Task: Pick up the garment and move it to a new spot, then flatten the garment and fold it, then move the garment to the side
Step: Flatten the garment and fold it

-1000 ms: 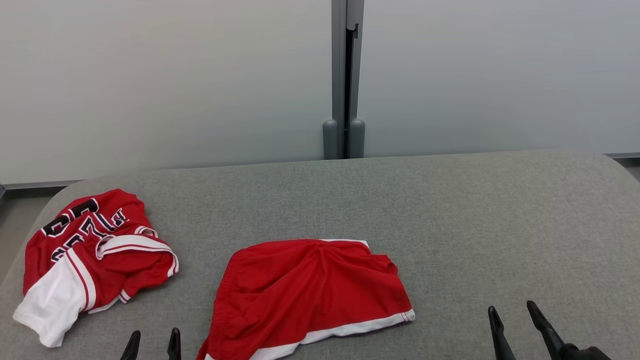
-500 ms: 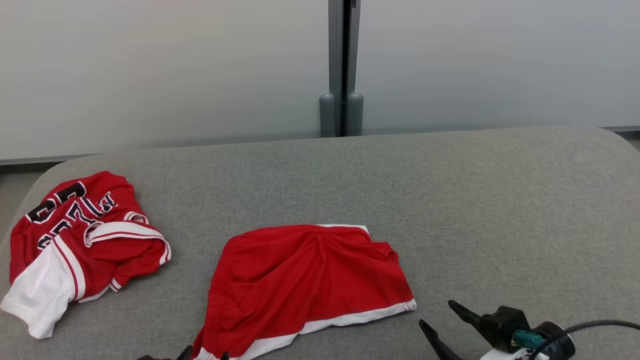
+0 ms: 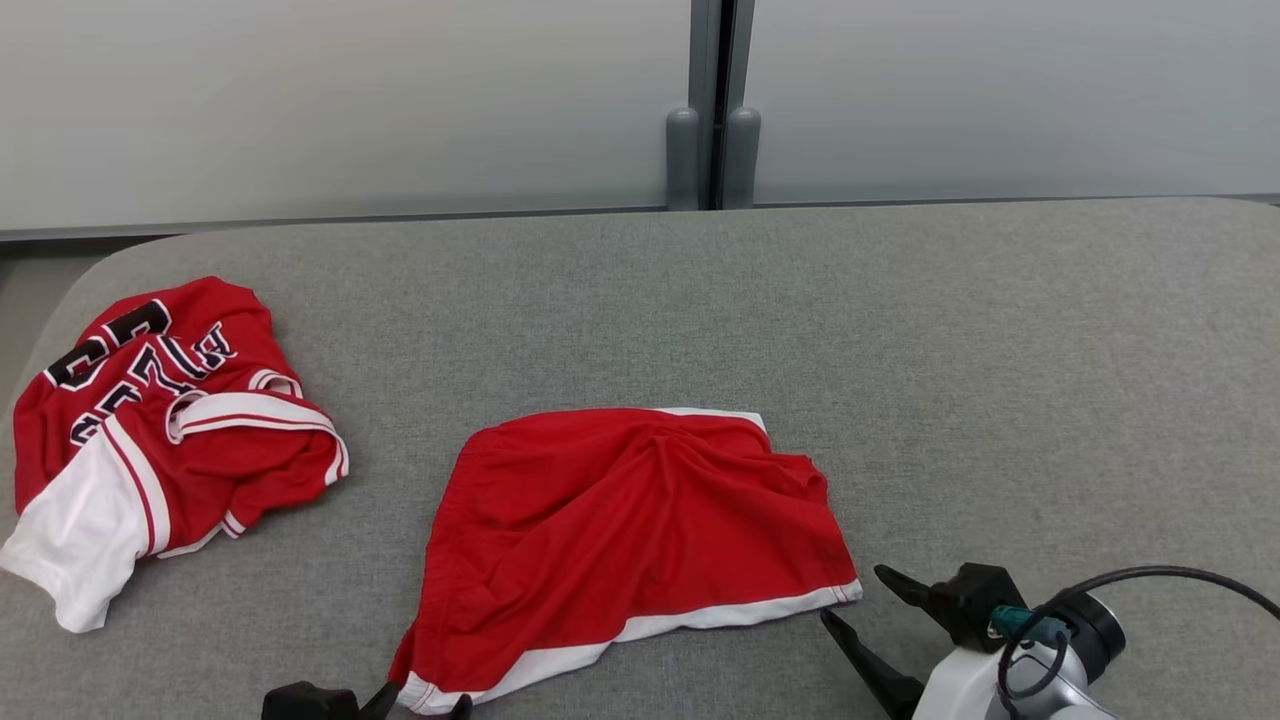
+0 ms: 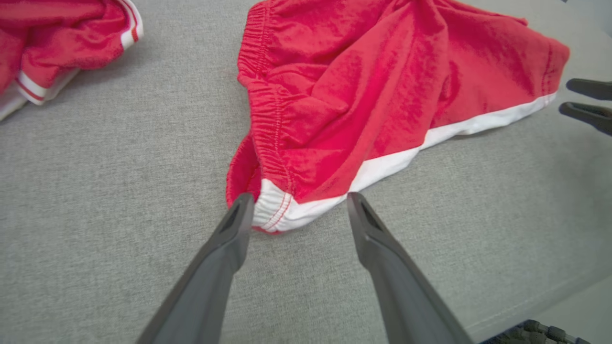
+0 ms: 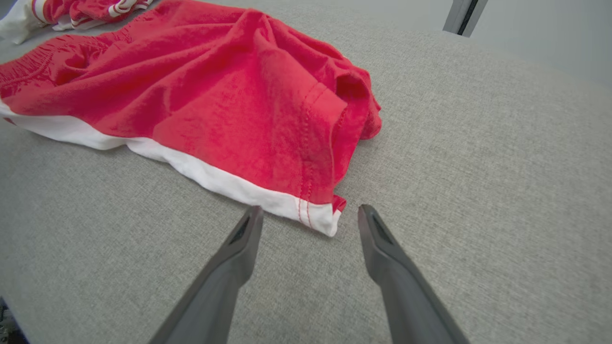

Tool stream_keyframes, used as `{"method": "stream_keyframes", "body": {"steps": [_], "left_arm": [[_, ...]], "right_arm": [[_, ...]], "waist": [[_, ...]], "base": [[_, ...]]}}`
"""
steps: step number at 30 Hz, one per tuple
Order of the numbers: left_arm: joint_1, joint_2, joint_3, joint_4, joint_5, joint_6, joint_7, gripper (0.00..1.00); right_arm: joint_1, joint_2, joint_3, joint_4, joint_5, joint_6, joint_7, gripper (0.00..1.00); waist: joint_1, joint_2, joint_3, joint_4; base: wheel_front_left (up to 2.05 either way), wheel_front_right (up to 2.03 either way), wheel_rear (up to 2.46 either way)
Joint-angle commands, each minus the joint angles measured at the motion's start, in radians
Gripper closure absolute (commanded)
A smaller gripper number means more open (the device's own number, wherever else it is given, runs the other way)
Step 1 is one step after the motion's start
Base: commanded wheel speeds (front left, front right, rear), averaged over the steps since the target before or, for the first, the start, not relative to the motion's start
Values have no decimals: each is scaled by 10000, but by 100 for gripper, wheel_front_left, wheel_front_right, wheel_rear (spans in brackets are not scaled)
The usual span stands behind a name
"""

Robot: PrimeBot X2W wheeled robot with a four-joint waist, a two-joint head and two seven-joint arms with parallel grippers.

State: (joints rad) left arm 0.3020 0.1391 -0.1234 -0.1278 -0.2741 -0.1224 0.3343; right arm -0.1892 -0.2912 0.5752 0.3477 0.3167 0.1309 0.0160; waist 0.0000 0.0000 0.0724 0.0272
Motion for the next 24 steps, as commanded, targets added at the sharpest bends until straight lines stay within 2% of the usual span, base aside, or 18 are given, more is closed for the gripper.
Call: {"method": "stream_keyframes", "body": {"steps": [1,16,17,18,19,20,21,22,24], "left_arm": [[-158,56,1,-24,-30,5,29,0],[-636,271,-405,385,-436,-54,136,0],[-620,278,-424,410,-476,-55,186,1],[-604,293,-440,415,-501,-57,209,12],[-587,295,-442,438,-553,-57,243,44],[-572,290,-461,468,-608,-59,295,59],[-563,287,-492,504,-690,-61,359,79],[-541,285,-529,530,-810,-55,430,100],[-480,330,-554,530,-1014,-56,535,100]], "right_arm": [[-153,-36,27,65,53,-2,-67,0],[-622,-111,529,363,379,-2,-34,0],[-618,-114,561,357,398,-2,-23,3],[-617,-116,611,343,424,-2,10,15],[-627,-123,652,322,483,-2,39,51],[-645,-141,703,296,536,-2,49,68],[-659,-151,785,265,635,-2,64,98],[-651,-148,924,224,787,-2,115,100],[-655,-239,1084,61,1135,-2,204,100]], "waist": [[0,0,112,50],[0,0,658,172],[0,0,657,171],[0,0,659,168],[0,0,662,165],[0,0,663,161],[0,0,654,157],[0,0,625,140],[0,0,559,81]], "base": [[0,0,0],[0,0,0],[0,0,0],[0,0,0],[0,0,0],[0,0,0],[0,0,0],[0,0,0],[0,0,0]]}}
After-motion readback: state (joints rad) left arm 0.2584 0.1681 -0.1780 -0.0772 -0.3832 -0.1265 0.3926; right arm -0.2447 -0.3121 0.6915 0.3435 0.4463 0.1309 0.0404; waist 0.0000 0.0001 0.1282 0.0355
